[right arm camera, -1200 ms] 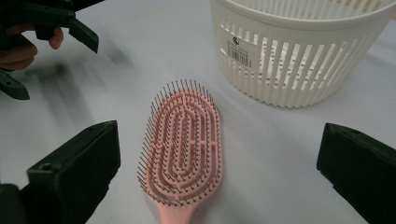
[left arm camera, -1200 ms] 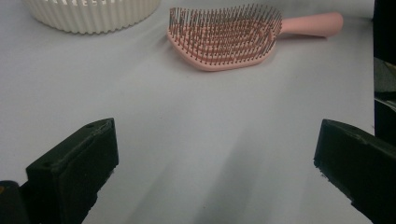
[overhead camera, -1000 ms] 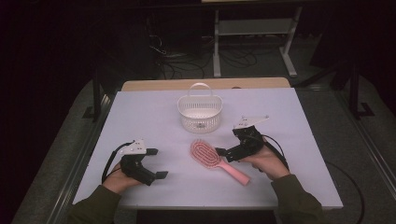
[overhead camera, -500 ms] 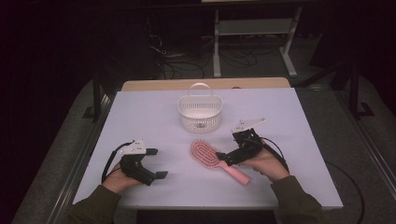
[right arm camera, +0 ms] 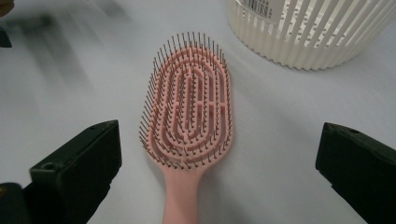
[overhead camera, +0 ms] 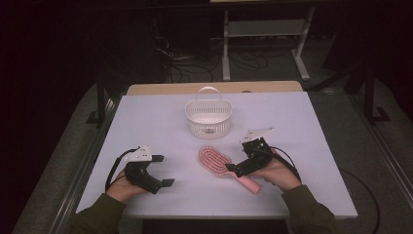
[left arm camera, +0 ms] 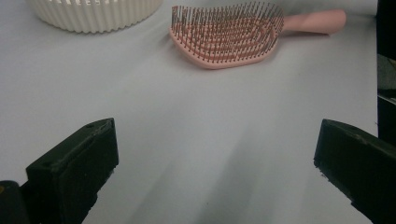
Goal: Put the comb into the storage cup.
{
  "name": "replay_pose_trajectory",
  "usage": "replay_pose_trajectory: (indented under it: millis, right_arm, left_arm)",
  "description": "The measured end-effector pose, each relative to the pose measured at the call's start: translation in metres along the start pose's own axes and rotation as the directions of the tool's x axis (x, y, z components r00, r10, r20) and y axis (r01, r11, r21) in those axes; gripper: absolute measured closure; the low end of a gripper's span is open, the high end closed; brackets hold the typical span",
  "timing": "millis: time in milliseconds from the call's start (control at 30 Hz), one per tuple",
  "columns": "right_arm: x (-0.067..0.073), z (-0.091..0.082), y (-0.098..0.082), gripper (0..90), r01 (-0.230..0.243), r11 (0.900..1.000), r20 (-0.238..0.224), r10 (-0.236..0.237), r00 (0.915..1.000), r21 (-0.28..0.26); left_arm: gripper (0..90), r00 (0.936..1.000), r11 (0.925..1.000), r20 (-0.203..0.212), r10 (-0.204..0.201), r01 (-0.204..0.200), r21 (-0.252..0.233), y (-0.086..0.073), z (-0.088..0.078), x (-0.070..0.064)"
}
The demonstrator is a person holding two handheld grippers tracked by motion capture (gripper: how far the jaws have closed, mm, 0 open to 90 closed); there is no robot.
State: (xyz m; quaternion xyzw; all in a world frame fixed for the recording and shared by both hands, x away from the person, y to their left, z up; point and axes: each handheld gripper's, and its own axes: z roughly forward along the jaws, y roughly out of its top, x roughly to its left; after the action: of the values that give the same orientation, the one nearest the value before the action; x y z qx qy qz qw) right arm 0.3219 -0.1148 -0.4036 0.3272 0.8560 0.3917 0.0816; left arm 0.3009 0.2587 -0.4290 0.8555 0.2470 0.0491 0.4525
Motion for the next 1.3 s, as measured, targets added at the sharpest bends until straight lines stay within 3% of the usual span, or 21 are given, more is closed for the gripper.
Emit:
replay_pose_trajectory:
  millis: [833, 1300]
  right_arm:
    - [0.009, 0.014, -0.007, 0.2, 0.044, 0.993, -0.003, -0.044, 0.9990, 0.108]
    - [0.010, 0.015, -0.007, 11.1, 0.056, 0.987, -0.010, -0.055, 0.9984, 0.149]
  left_arm:
    - [0.0, 1.0000, 1.0000, 0.002, 0.002, -0.002, 0.005, 0.000, 0.001, 0.000]
    - [0.0, 1.0000, 1.0000, 0.005, 0.003, -0.003, 0.007, 0.000, 0.001, -0.001]
